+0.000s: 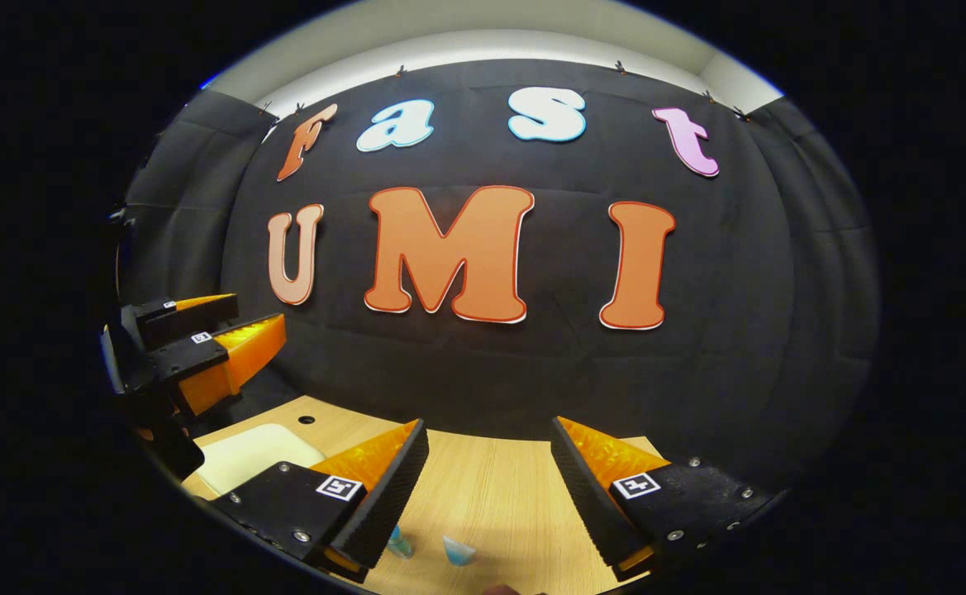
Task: First open the suitcase, pack the skin care products into it, and then close the suitcase.
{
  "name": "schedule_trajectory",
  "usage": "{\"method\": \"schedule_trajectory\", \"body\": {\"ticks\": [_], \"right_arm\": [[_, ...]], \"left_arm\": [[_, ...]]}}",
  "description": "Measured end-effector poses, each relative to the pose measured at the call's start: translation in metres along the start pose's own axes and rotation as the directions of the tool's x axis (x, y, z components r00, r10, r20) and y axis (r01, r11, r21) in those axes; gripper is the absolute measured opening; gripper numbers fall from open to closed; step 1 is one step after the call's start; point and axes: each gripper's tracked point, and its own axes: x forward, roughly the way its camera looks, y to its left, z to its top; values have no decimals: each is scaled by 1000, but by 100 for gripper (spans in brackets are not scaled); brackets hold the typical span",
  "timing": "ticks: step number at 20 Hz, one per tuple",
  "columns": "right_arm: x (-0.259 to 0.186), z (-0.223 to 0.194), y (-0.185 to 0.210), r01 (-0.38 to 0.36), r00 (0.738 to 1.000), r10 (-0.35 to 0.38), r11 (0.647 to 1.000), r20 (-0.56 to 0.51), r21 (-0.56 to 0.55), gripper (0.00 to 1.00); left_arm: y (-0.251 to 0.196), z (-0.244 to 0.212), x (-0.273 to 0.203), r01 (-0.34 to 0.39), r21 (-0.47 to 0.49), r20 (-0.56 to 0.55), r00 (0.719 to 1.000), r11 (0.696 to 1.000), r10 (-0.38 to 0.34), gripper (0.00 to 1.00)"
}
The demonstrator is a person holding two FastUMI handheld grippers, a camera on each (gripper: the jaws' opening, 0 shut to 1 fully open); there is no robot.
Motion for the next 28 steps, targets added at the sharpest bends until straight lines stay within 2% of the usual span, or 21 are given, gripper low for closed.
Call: {"method": "schedule_trajectory", "body": {"ticks": [4,5,6,9,16,22,24,28], "right_arm": [[7,-2,-4,0,1000,0,1000,-1,19,95],[9,-2,-4,-5,1000,5,1000,1,18,99],[10,-3,-5,-2,1000,2,1000,5,7,95],[14,-6,-9,6,1000,-5,1000,4,-23,95],[21,-15,-15,8,1000,-8,1000,-10,-27,94],[13,-35,-22,13,999,-15,999,-48,-40,94],[10,-39,-26,18,998,-20,999,-57,-35,95],[5,-46,-35,36,997,-38,999,-68,-29,95]], "left_arm": [[5,-25,0,-14,30,-50,999,999,15,98],[7,-35,1,-12,33,-71,997,999,14,100],[8,-42,2,-10,45,-93,996,999,15,98],[10,-69,6,23,131,-154,988,991,-3,99],[3,-122,-8,90,240,-265,964,967,-23,99],[-20,-182,-29,194,322,-386,920,927,-59,99],[-31,-212,-38,265,335,-455,886,904,-91,99],[-41,-254,-56,347,401,-527,845,848,-96,98]]}}
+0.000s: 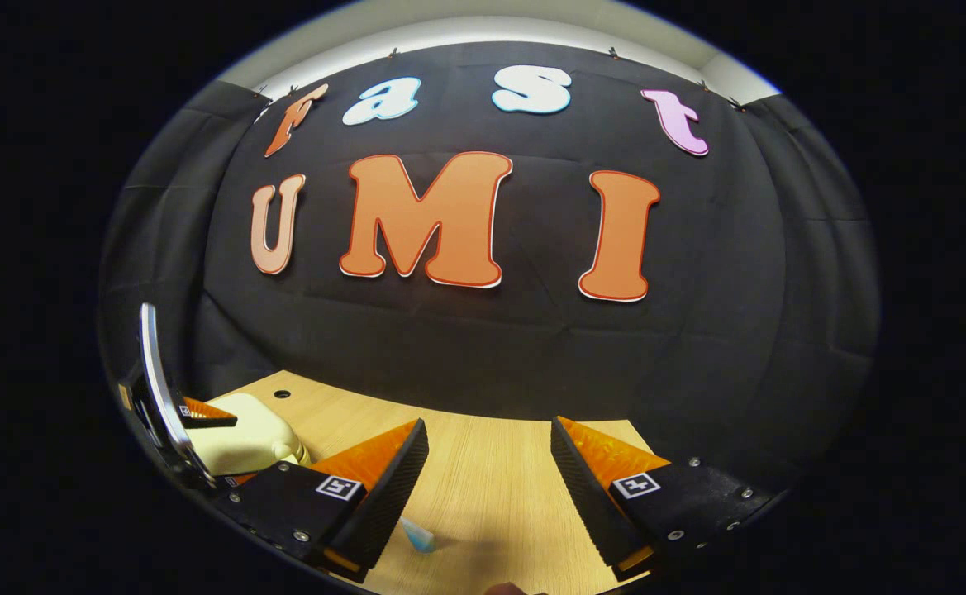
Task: First open the suitcase, pack the skin care products into it, and then close the suitcase.
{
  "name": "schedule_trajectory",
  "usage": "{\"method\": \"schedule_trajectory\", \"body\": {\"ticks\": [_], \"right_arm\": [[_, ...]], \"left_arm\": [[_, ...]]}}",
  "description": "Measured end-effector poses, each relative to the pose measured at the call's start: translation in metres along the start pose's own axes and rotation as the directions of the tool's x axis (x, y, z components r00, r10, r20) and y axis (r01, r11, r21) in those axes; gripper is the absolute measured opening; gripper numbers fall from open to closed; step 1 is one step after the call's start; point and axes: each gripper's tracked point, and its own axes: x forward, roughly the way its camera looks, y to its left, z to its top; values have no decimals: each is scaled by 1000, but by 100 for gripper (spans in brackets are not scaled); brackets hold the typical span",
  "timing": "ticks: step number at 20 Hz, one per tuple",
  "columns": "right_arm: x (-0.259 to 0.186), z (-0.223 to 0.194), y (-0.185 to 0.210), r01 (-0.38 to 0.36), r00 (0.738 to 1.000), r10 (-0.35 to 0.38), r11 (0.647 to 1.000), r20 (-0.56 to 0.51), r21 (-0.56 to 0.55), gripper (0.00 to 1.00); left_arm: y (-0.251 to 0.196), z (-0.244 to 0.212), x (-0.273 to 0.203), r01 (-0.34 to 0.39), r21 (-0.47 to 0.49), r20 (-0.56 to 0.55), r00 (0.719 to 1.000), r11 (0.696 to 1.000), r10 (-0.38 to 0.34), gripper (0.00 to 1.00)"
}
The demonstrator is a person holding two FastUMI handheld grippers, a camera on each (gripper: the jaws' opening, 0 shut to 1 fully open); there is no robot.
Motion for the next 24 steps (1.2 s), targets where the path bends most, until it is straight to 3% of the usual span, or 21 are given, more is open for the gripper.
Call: {"method": "schedule_trajectory", "body": {"ticks": [7,9,10,11,13,16,18,21,22,24], "right_arm": [[-6,-10,-19,35,999,-34,999,-16,12,95],[-6,-12,-23,42,999,-42,999,-18,16,94],[-7,-13,-24,45,999,-45,999,-21,15,95],[-6,-13,-24,46,999,-46,999,-22,16,95],[-7,-13,-23,42,999,-42,999,-20,19,95],[-10,-13,-21,38,999,-38,999,-13,20,95],[-11,-16,-17,31,999,-30,999,-19,25,95],[-13,-15,-14,25,1000,-25,999,-18,24,95],[-14,-15,-14,23,1000,-23,999,-16,22,95],[-14,-15,-11,20,1000,-19,1000,-16,21,95]], "left_arm": [[-42,-42,-5,65,215,-60,997,975,-53,96],[-46,-53,-4,72,244,-85,995,967,-52,97],[-48,-56,-4,76,261,-92,994,962,-53,92],[-48,-60,-3,71,289,-103,994,955,-43,97],[-53,-68,-3,82,348,-124,991,934,-41,94],[-53,-78,4,88,414,-154,988,906,-26,82],[-51,-87,7,90,498,-180,984,862,2,69],[-54,-86,8,65,593,-146,989,803,27,22],[-54,-80,4,54,587,-127,991,808,27,9],[-50,-78,0,61,528,-127,992,847,8,5]]}}
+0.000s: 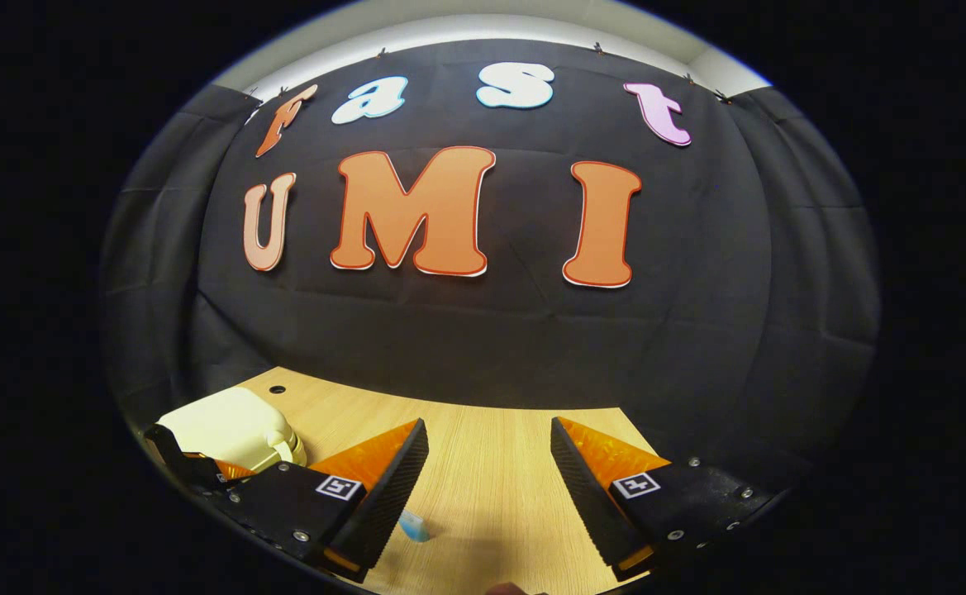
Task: First open the suitcase, pack the skin care products into it, and then close the suitcase.
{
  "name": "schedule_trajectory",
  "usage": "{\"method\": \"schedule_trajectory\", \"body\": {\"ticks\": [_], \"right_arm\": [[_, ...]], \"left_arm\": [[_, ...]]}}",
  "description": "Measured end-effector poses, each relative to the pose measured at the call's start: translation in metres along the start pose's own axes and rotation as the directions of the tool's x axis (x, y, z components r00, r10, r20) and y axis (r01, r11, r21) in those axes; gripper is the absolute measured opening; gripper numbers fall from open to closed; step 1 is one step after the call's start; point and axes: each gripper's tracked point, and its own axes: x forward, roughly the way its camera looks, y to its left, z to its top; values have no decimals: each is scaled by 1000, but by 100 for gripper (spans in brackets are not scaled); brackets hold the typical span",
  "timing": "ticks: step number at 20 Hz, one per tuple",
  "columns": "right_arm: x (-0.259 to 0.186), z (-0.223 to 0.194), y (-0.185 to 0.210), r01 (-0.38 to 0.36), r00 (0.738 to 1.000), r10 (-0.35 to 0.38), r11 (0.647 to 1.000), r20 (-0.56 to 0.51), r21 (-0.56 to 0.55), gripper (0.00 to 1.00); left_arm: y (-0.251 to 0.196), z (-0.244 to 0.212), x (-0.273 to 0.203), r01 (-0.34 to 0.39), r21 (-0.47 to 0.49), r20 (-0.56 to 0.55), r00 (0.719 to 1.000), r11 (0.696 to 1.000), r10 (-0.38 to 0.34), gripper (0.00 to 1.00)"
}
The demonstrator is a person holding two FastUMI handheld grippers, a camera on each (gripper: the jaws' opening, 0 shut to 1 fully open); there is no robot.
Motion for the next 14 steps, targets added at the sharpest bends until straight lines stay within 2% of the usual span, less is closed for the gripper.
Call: {"method": "schedule_trajectory", "body": {"ticks": [5,8,11,13,14], "right_arm": [[0,7,7,-8,1000,8,1000,8,-8,95],[1,13,12,-11,1000,11,1000,16,-20,94],[4,21,20,-17,999,18,1000,29,-24,95],[6,26,25,-14,999,15,999,33,-34,94],[7,27,27,-12,999,13,999,35,-40,94]], "left_arm": [[51,3,-22,-53,-121,43,997,991,58,5],[91,-2,-28,-97,-227,59,992,969,113,4],[127,-16,-38,-118,-353,63,987,928,150,4],[155,-28,-44,-119,-448,68,984,886,167,4],[168,-27,-53,-101,-510,90,981,854,170,0]]}}
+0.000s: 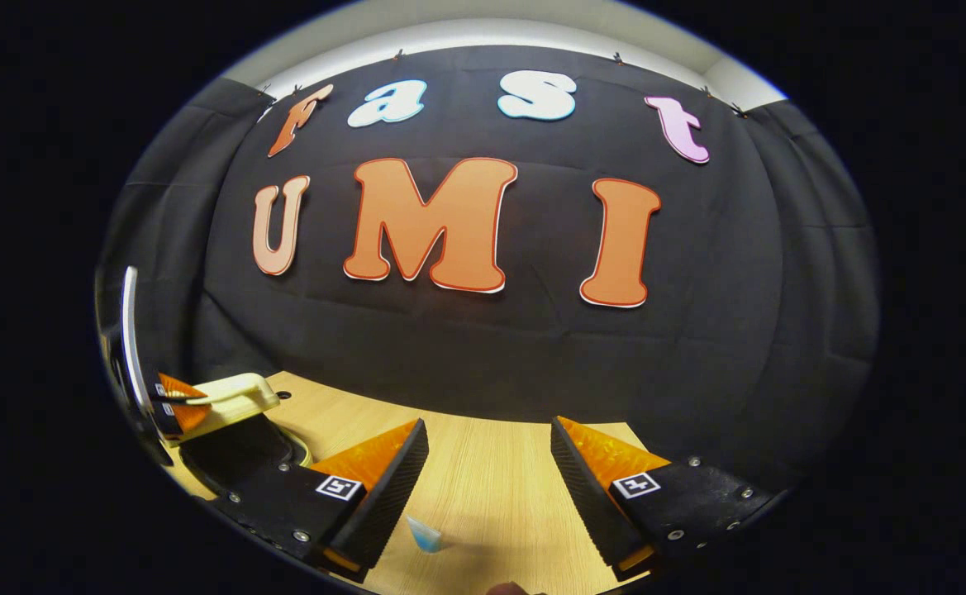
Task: First open the suitcase, pack the skin care products into it, and then close the suitcase.
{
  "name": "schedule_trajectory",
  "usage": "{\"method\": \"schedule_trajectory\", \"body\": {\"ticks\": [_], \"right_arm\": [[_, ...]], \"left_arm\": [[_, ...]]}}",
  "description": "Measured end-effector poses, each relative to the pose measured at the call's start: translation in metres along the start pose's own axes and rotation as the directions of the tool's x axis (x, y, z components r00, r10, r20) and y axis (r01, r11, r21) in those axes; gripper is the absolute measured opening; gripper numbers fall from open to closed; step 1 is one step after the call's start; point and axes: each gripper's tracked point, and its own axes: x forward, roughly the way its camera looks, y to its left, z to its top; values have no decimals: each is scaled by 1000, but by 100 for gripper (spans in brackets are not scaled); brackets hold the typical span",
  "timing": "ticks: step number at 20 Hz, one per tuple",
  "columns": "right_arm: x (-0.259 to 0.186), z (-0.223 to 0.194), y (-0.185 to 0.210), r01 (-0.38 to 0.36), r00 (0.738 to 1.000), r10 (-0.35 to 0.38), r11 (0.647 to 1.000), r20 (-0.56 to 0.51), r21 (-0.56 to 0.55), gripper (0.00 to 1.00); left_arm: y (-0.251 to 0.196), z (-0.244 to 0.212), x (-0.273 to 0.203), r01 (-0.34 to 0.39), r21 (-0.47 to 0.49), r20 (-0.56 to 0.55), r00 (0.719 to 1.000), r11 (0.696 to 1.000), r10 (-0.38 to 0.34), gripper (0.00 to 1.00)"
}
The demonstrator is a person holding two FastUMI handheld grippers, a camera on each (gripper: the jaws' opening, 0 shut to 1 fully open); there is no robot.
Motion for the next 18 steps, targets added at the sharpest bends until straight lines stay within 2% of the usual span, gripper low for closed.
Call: {"method": "schedule_trajectory", "body": {"ticks": [1,4,6,8,11,14,18], "right_arm": [[1,2,4,-1,1000,1,1000,2,-4,94],[4,8,17,-10,1000,10,1000,6,-10,95],[5,10,27,-18,1000,19,1000,9,-20,95],[5,11,33,-22,1000,22,999,7,-36,95],[4,8,42,-25,1000,25,999,-7,-46,95],[4,8,49,-21,1000,20,999,-18,-50,95],[7,11,60,-13,1000,12,999,-26,-53,94]], "left_arm": [[8,-8,5,12,-74,13,1000,997,-11,0],[49,-12,0,-36,-138,10,999,990,38,0],[70,-14,-2,-48,-223,18,998,974,54,0],[99,-25,-4,-76,-328,7,997,941,83,0],[148,-49,-2,-134,-462,-21,990,877,140,0],[193,-80,-2,-197,-496,-53,979,845,197,0],[229,-120,-2,-246,-527,-101,968,813,228,0]]}}
